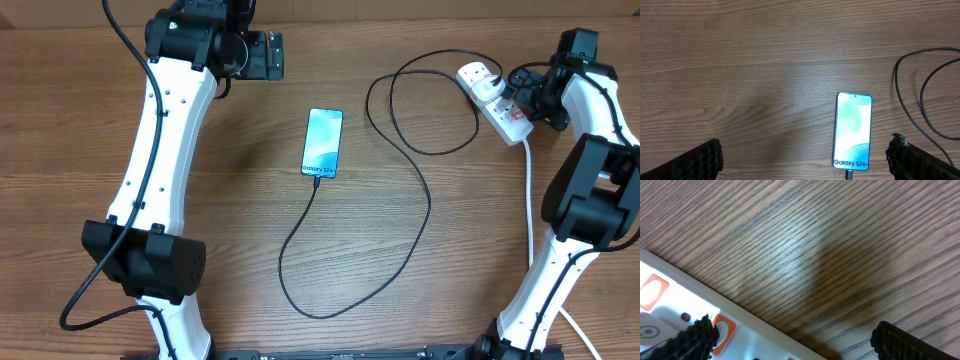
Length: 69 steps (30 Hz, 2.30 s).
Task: Plug charger to phone and switch on socket
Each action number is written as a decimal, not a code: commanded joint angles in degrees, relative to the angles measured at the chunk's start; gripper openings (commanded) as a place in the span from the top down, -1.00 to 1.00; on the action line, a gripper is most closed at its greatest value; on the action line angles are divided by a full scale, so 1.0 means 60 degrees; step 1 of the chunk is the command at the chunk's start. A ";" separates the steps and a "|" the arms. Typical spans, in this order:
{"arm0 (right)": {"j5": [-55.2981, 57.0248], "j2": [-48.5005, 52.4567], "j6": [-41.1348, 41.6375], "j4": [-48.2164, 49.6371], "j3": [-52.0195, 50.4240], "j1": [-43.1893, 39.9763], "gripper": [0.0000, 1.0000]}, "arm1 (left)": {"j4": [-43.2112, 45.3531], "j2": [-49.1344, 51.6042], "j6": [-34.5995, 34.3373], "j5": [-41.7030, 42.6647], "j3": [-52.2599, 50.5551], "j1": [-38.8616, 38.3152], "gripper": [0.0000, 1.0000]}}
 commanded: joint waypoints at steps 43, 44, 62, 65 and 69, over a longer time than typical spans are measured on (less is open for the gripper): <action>0.0036 0.0237 0.0000 -0.1512 0.1989 -0.0219 -1.00 | 0.0000 0.0069 0.0076 -0.0120 -0.0029 0.0044 -0.99; 0.0149 0.0255 0.0051 -0.1443 0.1909 -0.0219 -1.00 | -0.0004 0.0069 0.0076 -0.0124 -0.0029 0.0044 -0.99; -0.0219 0.0324 0.0426 -0.0506 0.0743 -0.0219 -1.00 | 0.0000 0.0069 0.0076 -0.0124 -0.0029 0.0044 -0.99; -0.0215 0.0328 0.0426 -0.0510 0.0743 -0.0215 -0.99 | 0.0000 0.0069 0.0076 -0.0124 -0.0029 0.0044 -1.00; -0.0215 0.0328 0.0430 -0.0441 0.0634 -0.0219 -0.99 | 0.0000 0.0069 0.0076 -0.0124 -0.0029 0.0044 -1.00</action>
